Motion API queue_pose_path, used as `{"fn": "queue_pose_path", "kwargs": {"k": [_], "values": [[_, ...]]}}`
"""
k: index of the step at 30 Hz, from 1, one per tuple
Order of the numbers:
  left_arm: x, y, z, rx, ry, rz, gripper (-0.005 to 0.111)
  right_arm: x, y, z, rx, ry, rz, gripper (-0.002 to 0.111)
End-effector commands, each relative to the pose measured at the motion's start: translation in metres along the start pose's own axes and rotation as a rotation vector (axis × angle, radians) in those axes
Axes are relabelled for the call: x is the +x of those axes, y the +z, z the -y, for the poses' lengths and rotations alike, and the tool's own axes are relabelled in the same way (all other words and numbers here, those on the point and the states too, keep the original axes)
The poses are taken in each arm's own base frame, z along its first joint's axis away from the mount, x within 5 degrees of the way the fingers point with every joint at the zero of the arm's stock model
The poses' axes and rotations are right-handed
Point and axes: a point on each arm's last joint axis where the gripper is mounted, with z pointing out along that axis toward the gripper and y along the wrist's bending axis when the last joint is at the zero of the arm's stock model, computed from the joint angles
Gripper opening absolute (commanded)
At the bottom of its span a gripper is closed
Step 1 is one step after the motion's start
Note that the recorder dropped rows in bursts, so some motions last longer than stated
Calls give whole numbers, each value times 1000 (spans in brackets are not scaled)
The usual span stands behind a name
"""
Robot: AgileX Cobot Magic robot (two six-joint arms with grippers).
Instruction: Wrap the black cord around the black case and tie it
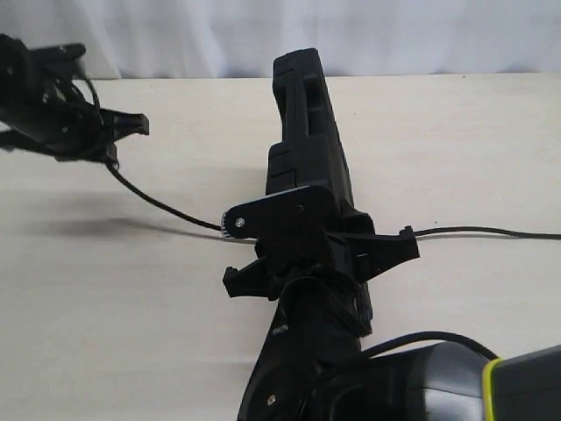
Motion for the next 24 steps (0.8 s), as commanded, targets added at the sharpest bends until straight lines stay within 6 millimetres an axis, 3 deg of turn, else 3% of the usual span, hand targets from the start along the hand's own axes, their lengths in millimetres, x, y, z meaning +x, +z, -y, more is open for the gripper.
{"fn": "queue_pose_path", "kwargs": {"k": [1,2,3,6,7,10,14,17,20,24], "values": [[-15,-71,6,19,431,212,0,-9,12,15,67,56,-12,4],[-9,-71,7,46,480,197,0,-15,15,22,82,81,-13,4],[6,-64,16,107,640,145,0,-21,17,28,69,114,-20,4],[47,-55,54,252,1191,117,0,-17,16,23,-91,59,-22,4],[46,-55,57,245,1225,140,0,-17,16,23,-91,59,-22,4],[52,-56,61,267,1594,157,0,-19,16,22,-107,17,9,4],[52,-56,61,267,1621,160,0,-14,16,22,-159,-96,86,4],[54,-58,62,306,1684,141,0,3,17,31,-157,-163,70,4],[49,-59,68,315,1573,220,0,19,16,30,-218,-209,6,4],[57,-65,102,440,1508,359,0,22,15,27,-263,-283,-15,4]]}}
